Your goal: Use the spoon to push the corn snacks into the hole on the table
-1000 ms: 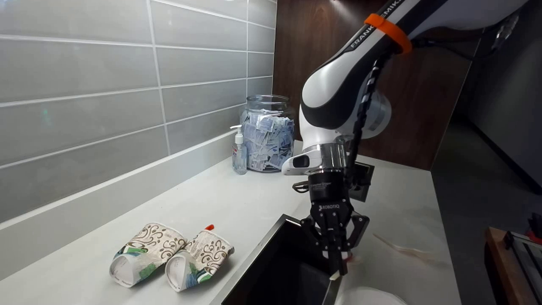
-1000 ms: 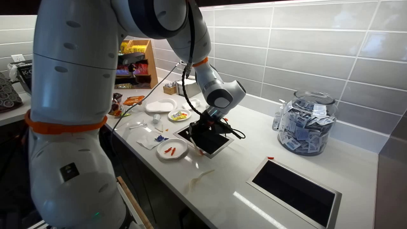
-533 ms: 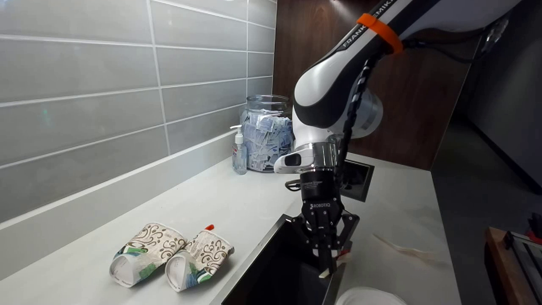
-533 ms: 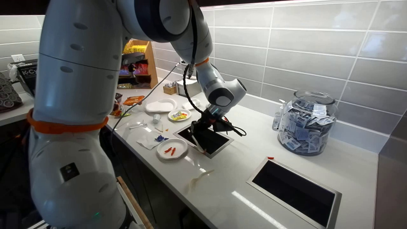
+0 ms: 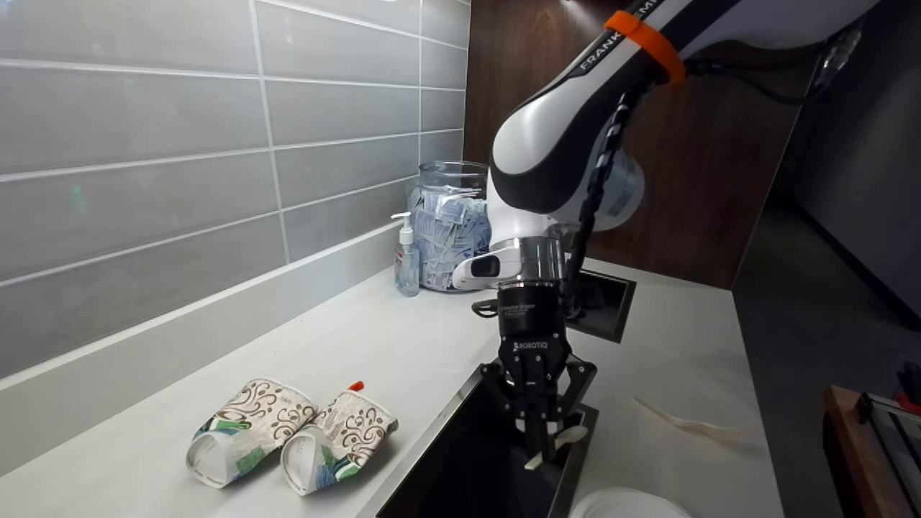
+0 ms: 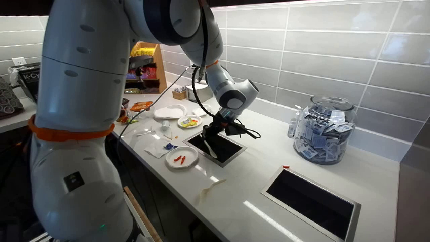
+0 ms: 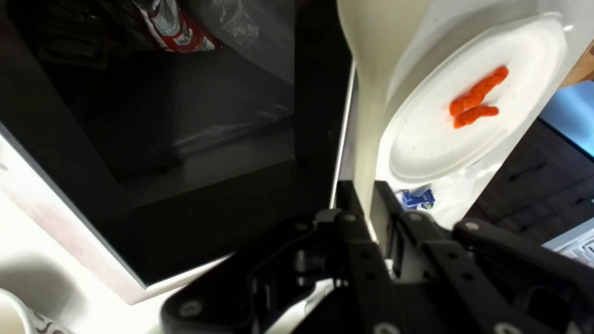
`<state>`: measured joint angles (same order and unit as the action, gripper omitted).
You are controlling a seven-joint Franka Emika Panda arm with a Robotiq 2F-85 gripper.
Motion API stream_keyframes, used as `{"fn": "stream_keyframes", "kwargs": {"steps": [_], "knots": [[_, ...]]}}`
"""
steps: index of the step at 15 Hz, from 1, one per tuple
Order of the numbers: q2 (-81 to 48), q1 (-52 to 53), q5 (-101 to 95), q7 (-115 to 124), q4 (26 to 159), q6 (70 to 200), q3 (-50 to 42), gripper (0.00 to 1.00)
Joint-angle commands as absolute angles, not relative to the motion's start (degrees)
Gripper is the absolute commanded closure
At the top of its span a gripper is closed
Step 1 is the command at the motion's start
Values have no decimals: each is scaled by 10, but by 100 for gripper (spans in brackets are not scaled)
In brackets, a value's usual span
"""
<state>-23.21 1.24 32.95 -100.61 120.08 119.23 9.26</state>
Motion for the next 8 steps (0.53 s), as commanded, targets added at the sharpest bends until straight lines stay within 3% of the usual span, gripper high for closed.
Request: {"fn": "stream_keyframes", "kwargs": {"steps": [1,8], "knots": [[-225,13,317,-980,1203,1178,101,97],[-153,41,340,-818,1265,1274,108,97]]}}
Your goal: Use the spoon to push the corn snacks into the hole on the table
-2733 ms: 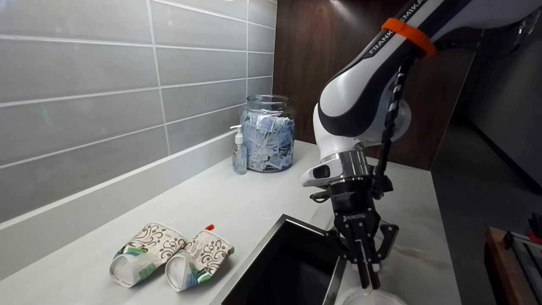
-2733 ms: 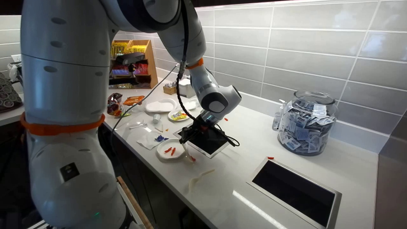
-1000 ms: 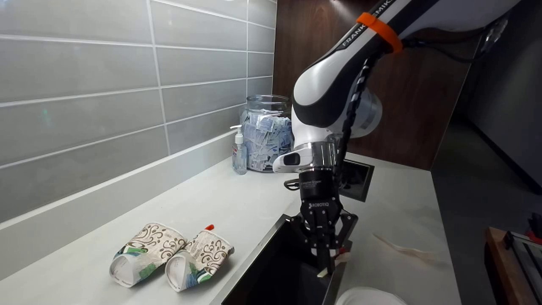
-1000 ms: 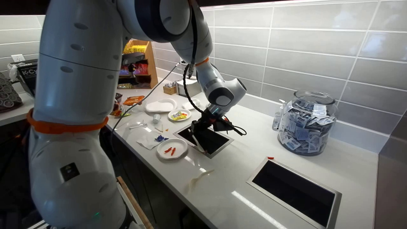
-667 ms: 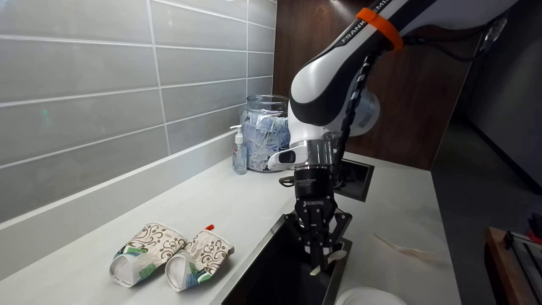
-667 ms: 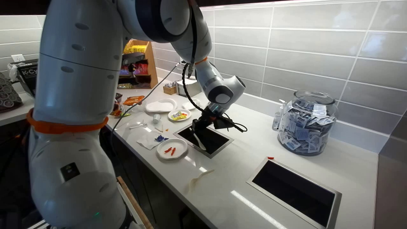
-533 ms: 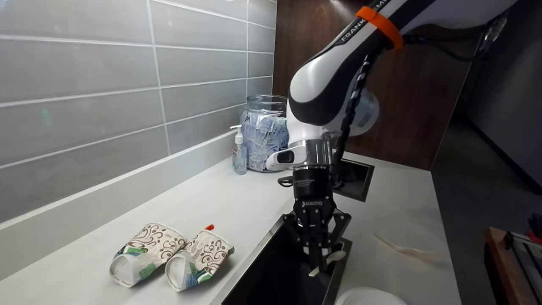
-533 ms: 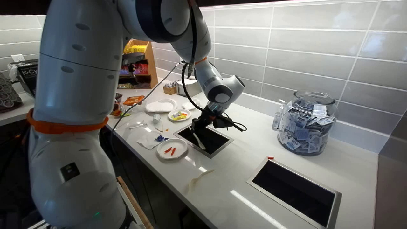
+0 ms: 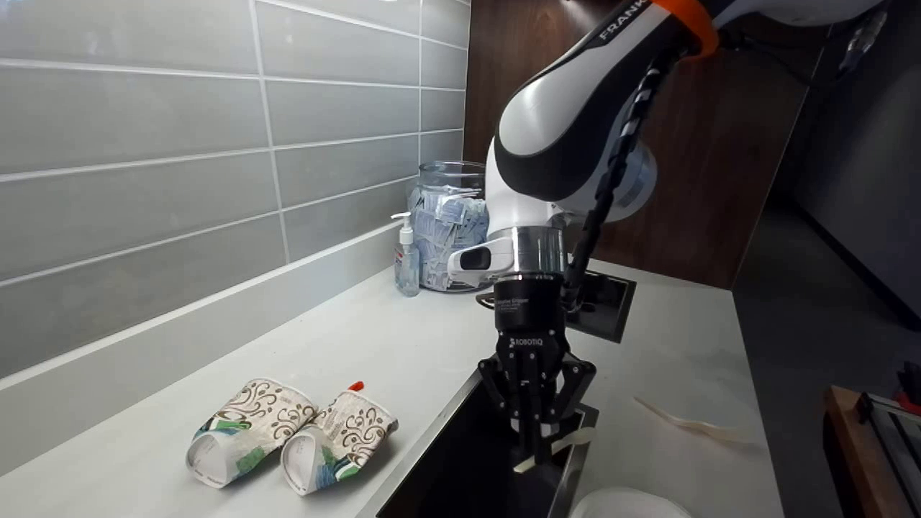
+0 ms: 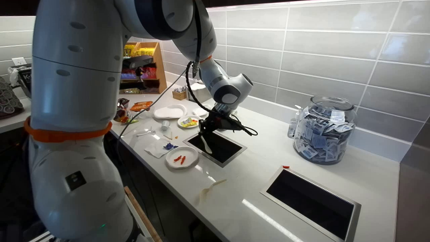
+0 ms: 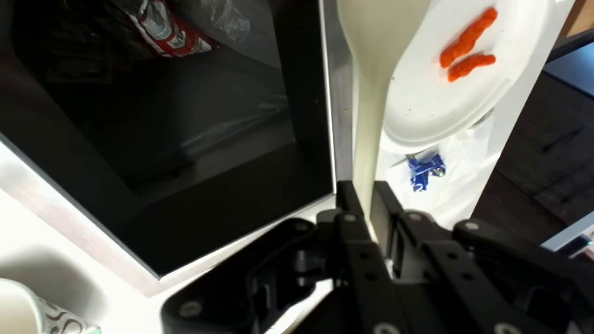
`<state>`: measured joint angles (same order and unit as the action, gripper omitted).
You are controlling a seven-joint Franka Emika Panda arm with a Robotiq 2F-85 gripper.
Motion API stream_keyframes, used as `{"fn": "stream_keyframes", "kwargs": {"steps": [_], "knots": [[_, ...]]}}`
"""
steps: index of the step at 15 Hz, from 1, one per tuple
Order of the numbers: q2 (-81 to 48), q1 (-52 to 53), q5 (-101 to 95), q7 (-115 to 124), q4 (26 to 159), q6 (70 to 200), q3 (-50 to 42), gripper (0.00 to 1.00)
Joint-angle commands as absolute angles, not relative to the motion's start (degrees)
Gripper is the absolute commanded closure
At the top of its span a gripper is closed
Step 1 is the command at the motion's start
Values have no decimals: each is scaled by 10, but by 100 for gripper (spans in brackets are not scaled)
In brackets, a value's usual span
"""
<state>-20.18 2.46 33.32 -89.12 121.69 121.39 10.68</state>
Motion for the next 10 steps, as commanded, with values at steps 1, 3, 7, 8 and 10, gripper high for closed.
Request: {"fn": "stream_keyframes", "kwargs": {"steps": [1,3,7,8,10], "knots": [[-143,47,334,-793,1275,1300,110,97],[-120,61,324,-746,1301,1364,114,97],[-126,58,317,-713,1294,1412,129,87],[-116,63,312,-691,1306,1432,131,87],[-103,69,309,-675,1320,1442,131,87]]}}
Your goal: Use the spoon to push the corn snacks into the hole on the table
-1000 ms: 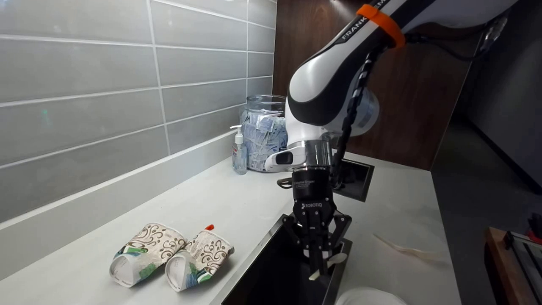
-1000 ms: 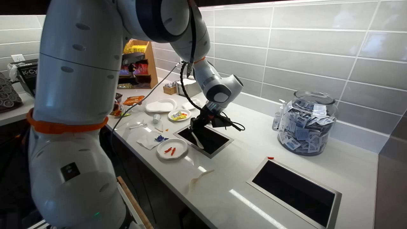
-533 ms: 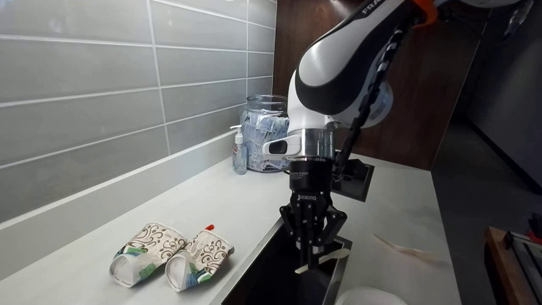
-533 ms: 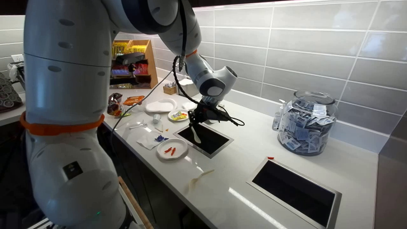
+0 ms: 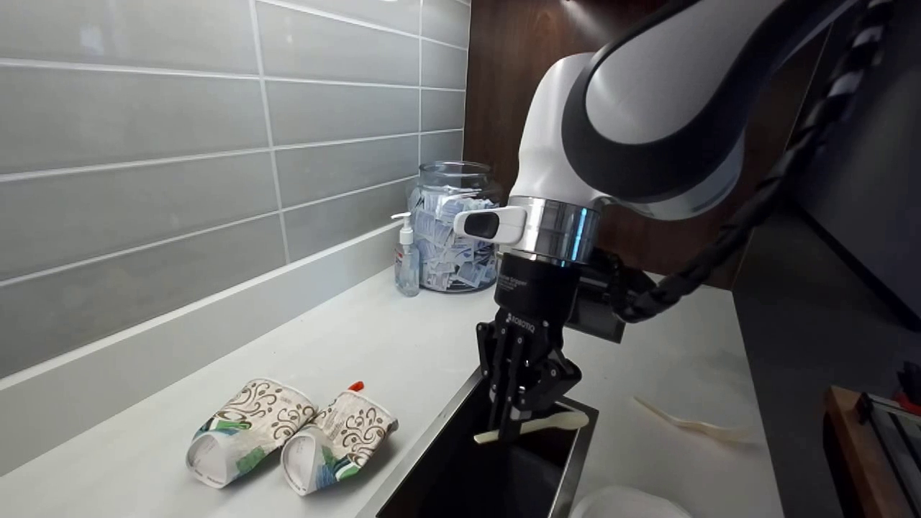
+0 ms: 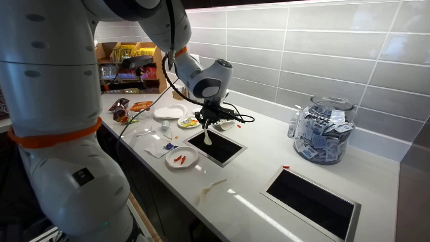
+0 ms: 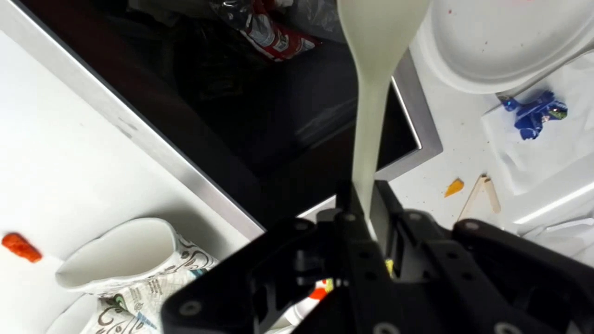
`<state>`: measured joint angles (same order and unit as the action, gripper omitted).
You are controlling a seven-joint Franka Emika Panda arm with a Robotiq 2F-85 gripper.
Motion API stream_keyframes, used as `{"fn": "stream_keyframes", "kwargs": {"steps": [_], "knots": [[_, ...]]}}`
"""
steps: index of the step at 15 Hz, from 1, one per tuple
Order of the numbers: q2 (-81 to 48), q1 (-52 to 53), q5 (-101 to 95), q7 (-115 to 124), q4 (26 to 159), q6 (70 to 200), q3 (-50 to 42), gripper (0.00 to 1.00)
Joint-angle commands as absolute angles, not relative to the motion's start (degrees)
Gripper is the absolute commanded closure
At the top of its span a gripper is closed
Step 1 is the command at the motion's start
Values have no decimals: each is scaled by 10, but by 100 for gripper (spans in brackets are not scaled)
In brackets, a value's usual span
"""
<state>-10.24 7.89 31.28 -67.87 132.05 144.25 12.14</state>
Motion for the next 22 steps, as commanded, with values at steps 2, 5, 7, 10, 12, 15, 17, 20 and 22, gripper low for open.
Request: {"fn": "stream_keyframes", "kwargs": {"steps": [2,5,7,10,12,15,17,20,22], "knots": [[-98,69,309,-673,1323,1442,130,87],[-105,78,271,-583,1326,1502,111,97],[-109,74,237,-527,1325,1543,101,97],[-115,93,158,-410,1327,1590,56,97],[-118,111,93,-325,1326,1604,12,97],[-128,138,4,-203,1312,1588,-59,97],[-137,149,-46,-124,1300,1572,-93,97],[-145,95,-75,-63,1285,1535,-48,97],[-152,75,-43,-68,1278,1507,-23,97]]}}
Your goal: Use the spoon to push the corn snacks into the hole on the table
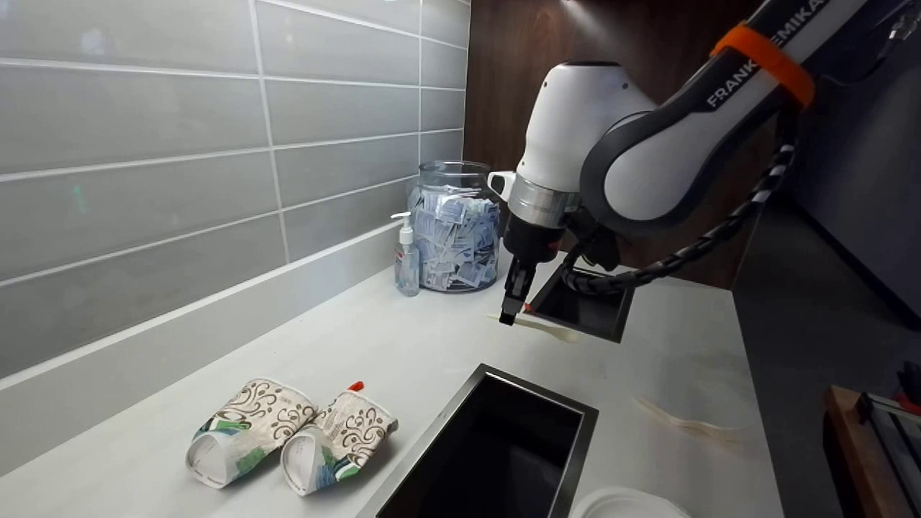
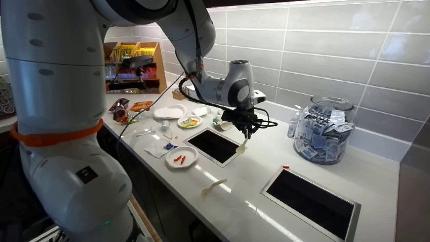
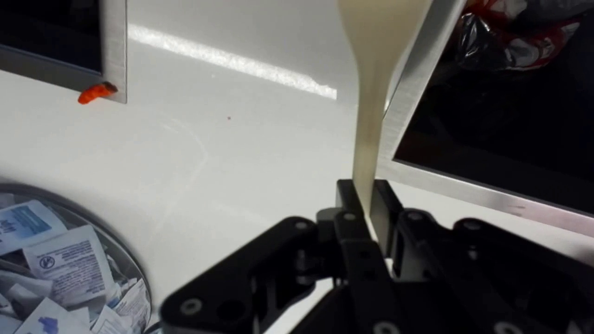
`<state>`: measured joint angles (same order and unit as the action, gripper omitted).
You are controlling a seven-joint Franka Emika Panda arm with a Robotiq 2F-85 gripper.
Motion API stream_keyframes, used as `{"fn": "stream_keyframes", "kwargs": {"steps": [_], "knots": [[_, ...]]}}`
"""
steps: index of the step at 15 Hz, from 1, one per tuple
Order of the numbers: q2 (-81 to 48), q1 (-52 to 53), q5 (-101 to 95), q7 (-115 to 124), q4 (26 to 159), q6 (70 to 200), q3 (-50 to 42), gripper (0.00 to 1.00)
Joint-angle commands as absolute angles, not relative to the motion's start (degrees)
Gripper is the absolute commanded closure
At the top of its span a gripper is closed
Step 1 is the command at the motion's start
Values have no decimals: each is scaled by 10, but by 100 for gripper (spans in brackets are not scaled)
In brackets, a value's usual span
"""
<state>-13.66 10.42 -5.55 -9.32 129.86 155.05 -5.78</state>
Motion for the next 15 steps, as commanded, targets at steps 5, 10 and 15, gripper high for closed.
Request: {"fn": "stream_keyframes", "kwargs": {"steps": [5,10,15], "knots": [[-169,55,-56,-38,1274,1506,-14,97],[-184,44,-66,-31,1279,1520,-21,97],[-197,38,-70,-27,1276,1521,-23,61]]}}
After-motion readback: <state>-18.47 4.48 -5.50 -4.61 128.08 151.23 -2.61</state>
